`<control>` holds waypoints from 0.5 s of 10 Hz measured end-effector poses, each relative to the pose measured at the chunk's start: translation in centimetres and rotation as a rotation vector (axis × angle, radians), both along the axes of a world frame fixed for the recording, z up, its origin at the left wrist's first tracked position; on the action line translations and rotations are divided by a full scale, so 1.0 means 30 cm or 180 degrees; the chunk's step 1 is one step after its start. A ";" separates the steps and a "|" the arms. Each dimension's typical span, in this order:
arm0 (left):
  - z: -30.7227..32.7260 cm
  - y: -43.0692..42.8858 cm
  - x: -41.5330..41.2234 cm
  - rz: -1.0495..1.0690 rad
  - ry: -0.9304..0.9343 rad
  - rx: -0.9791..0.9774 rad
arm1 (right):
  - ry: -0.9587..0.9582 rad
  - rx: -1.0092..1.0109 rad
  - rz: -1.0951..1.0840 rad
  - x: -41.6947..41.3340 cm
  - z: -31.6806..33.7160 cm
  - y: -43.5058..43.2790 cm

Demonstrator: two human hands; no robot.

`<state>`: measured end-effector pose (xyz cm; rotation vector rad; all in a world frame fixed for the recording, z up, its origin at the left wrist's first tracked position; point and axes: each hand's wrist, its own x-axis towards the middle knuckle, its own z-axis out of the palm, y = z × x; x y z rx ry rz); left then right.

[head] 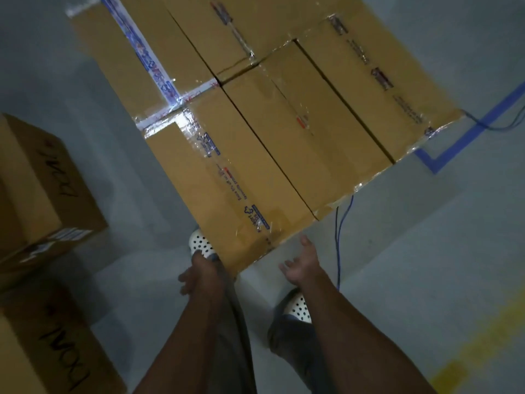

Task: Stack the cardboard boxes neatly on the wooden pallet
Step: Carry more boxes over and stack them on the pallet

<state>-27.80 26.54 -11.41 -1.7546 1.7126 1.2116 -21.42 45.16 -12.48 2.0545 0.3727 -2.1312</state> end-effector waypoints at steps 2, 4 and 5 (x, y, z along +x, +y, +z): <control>0.031 0.088 0.104 0.1427 0.0659 0.1485 | -0.0745 0.1039 0.2097 0.060 -0.056 -0.046; -0.078 0.012 0.127 0.1421 0.0455 0.2072 | -0.1162 0.0597 0.2383 -0.045 -0.099 -0.094; -0.065 -0.039 0.113 0.0804 0.0348 0.2275 | 0.0482 -0.0279 -0.0397 -0.026 -0.105 -0.089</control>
